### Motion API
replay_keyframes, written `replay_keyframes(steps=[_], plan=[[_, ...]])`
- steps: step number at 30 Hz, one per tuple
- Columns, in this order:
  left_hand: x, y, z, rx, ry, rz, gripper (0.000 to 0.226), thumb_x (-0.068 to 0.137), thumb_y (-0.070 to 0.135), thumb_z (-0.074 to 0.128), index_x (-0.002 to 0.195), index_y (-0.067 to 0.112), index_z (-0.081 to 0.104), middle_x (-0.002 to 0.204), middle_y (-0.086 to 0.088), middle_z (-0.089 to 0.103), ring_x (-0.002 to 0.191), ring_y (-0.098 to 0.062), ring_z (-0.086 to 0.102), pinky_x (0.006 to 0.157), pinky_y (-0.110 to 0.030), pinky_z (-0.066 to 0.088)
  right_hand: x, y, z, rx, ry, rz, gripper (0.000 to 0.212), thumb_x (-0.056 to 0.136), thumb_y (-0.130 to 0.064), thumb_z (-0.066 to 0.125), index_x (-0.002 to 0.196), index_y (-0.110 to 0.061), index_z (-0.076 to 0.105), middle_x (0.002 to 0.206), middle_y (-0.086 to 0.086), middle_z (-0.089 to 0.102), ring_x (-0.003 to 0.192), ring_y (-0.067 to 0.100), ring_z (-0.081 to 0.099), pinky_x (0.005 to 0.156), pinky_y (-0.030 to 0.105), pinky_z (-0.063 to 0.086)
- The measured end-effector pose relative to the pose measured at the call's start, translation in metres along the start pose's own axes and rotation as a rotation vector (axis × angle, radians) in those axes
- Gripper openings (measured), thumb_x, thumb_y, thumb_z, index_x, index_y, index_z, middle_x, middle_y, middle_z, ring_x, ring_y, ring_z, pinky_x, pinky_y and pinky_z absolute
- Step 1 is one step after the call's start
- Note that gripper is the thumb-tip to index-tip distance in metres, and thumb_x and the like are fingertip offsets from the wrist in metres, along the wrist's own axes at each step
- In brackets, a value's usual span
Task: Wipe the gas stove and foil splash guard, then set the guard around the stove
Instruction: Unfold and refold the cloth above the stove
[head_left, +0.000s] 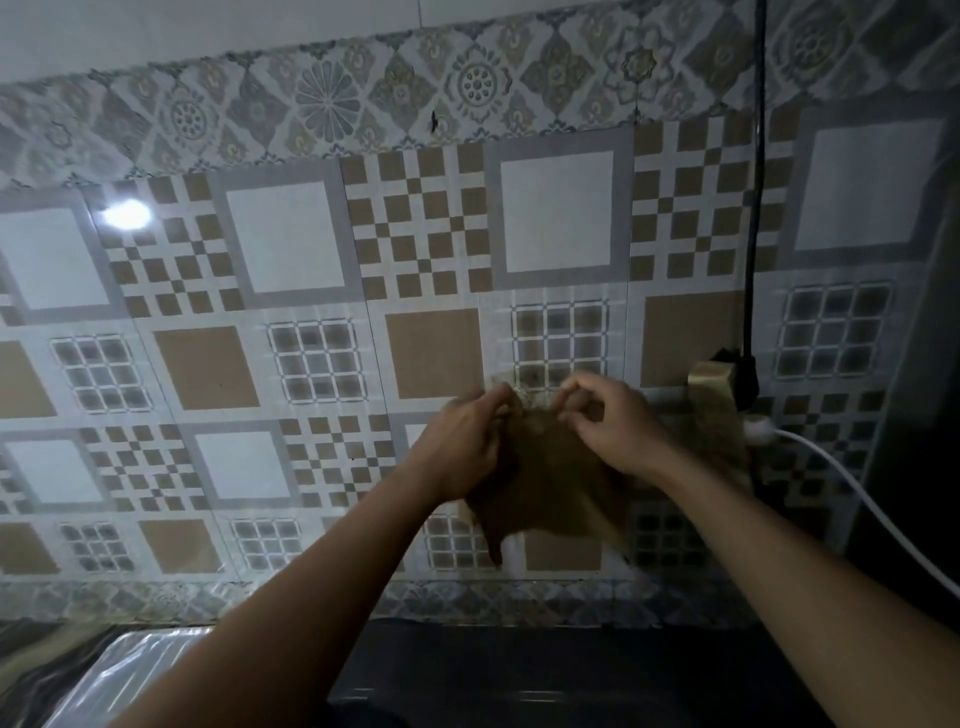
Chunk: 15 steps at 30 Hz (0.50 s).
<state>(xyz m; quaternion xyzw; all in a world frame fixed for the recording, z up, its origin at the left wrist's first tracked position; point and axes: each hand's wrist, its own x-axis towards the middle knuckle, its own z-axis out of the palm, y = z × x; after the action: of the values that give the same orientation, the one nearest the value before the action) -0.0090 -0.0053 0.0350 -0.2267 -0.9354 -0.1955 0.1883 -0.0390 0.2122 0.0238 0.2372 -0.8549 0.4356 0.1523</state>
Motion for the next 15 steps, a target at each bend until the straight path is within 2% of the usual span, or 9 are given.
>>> replay_keyframes(steps=[2,4,7,10,15], plan=[[0.01,-0.002,0.004,0.023,0.058,-0.027,0.022,0.097,0.021,0.049,0.117,0.031,0.052,0.108,0.003,0.053,0.086,-0.014,0.055,0.066,-0.019,0.042,0.007,-0.001,0.002,-0.032,0.063,-0.042,0.02,0.095,-0.011,0.062,0.095,-0.031,0.063,0.093,-0.011,0.065,0.091,0.002,0.061,0.074,0.028,0.052],[0.016,-0.002,0.009,0.041,0.105,-0.07,0.022,0.098,0.024,0.049,0.118,0.029,0.055,0.108,0.003,0.053,0.084,-0.013,0.055,0.066,-0.018,0.041,0.011,0.0,0.007,-0.091,0.108,-0.071,0.018,0.094,-0.013,0.063,0.096,-0.031,0.065,0.094,-0.011,0.065,0.092,0.006,0.062,0.077,0.031,0.055],[0.017,-0.004,0.022,0.11,0.124,-0.161,0.025,0.098,0.027,0.048,0.121,0.027,0.058,0.109,0.001,0.057,0.086,-0.015,0.056,0.072,-0.027,0.05,0.011,0.007,0.021,-0.266,0.145,-0.116,0.018,0.093,-0.015,0.063,0.102,-0.031,0.069,0.102,-0.007,0.066,0.094,0.012,0.061,0.078,0.036,0.056],[0.007,-0.01,0.04,0.167,0.105,-0.233,0.028,0.096,0.028,0.05,0.122,0.031,0.058,0.107,0.0,0.06,0.094,-0.02,0.059,0.085,-0.043,0.055,0.008,0.017,0.036,-0.397,0.172,-0.132,0.022,0.095,-0.012,0.06,0.108,-0.023,0.075,0.104,-0.003,0.065,0.096,0.016,0.06,0.081,0.029,0.051],[-0.003,-0.014,0.061,0.133,0.098,-0.288,0.031,0.095,0.027,0.047,0.124,0.035,0.055,0.105,0.0,0.063,0.095,-0.024,0.061,0.082,-0.048,0.055,-0.001,0.03,0.059,-0.416,0.214,-0.084,0.023,0.098,-0.017,0.058,0.114,-0.021,0.074,0.104,-0.003,0.066,0.091,0.016,0.061,0.077,0.027,0.05]])
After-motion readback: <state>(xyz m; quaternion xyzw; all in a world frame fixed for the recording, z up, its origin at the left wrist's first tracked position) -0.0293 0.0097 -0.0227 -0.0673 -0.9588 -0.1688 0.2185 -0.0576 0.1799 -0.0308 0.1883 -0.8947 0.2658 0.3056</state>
